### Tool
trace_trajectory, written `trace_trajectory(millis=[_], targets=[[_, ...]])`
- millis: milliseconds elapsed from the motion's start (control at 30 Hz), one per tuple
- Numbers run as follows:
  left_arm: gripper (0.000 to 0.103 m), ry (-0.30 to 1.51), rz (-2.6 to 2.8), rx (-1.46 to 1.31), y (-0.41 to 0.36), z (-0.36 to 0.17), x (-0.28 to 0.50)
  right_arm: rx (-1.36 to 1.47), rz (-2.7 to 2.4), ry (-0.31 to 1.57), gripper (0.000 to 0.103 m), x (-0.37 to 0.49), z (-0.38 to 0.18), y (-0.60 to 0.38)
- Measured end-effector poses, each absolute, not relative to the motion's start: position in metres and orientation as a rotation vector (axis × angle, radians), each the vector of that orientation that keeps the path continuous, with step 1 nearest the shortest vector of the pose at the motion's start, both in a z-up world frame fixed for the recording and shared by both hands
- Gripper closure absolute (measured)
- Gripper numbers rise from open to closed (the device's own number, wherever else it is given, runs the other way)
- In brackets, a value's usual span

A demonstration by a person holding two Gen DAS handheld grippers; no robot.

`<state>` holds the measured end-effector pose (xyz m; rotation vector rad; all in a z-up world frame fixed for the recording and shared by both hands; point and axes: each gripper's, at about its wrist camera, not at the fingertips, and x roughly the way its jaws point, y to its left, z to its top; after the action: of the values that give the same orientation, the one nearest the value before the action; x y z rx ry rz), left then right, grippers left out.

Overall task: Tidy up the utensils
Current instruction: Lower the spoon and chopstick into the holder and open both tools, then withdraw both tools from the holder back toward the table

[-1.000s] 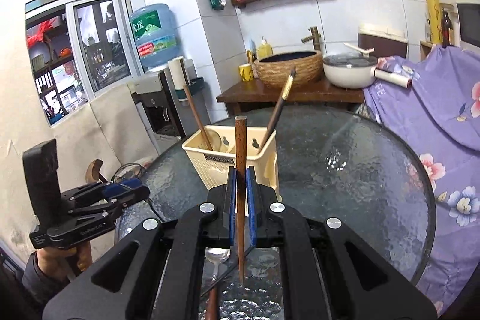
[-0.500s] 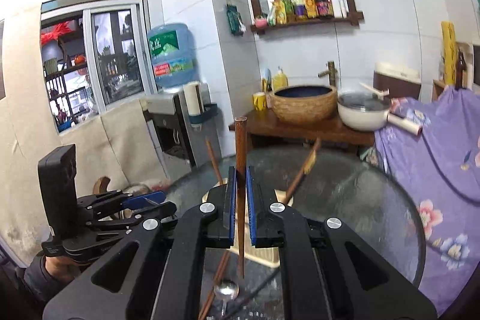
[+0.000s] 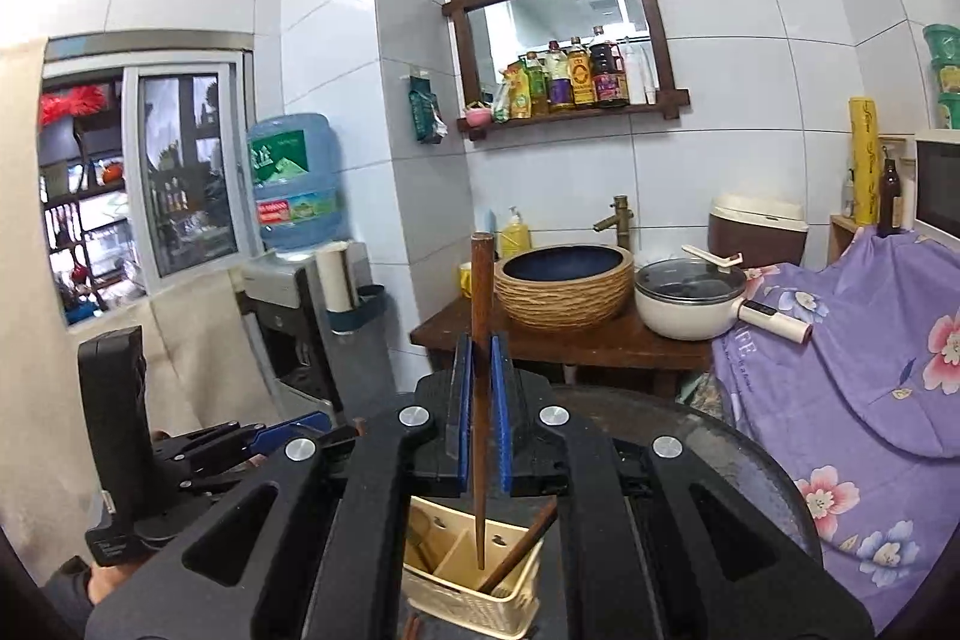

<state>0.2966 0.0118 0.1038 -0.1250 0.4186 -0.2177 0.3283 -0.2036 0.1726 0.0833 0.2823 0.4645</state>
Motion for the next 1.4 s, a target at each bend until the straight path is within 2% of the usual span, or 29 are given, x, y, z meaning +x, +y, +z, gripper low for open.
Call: trace_trajectory(millis=[367,667,933,967,1000,1033,1100,1233,1300,1400], targets=[[0.07,0.553,-0.198,-0.137,0.016,0.043,0.316,0.104,0.449,0.422,0.096,0.35,0.094,-0.196],[0.07,0.603,-0.196,-0.125,0.014,0.02,0.323,0.127,0.435,0.46,0.096,0.354,0.072,-0.199],[0.069,0.587,-0.186,-0.099,0.007,0.02,0.319,0.138,0.41,0.458,0.095,0.354,0.07,-0.202],[0.067,0.583,-0.186,-0.097,0.007,0.021,0.319,0.139,0.406,0.46,0.094,0.354,0.07,-0.202],[0.057,0.571,-0.184,-0.093,0.007,0.023,0.316,0.141,0.405,0.458,0.087,0.353,0.07,-0.203],[0.051,0.558,-0.183,-0.091,0.007,0.024,0.313,0.145,0.399,0.444,0.07,0.351,0.069,-0.204],[0.023,0.517,-0.19,-0.099,0.009,0.029,0.304,0.154,0.387,0.404,0.044,0.344,0.071,-0.209],[0.015,0.433,-0.203,-0.105,0.011,0.038,0.274,0.122,0.364,0.358,0.044,0.329,0.073,-0.214],[0.008,0.417,-0.21,-0.108,0.011,0.038,0.261,0.123,0.358,0.356,0.042,0.322,0.072,-0.218],[0.007,0.417,-0.205,-0.106,0.013,0.027,0.24,0.115,0.361,0.402,0.041,0.309,0.06,-0.22]])
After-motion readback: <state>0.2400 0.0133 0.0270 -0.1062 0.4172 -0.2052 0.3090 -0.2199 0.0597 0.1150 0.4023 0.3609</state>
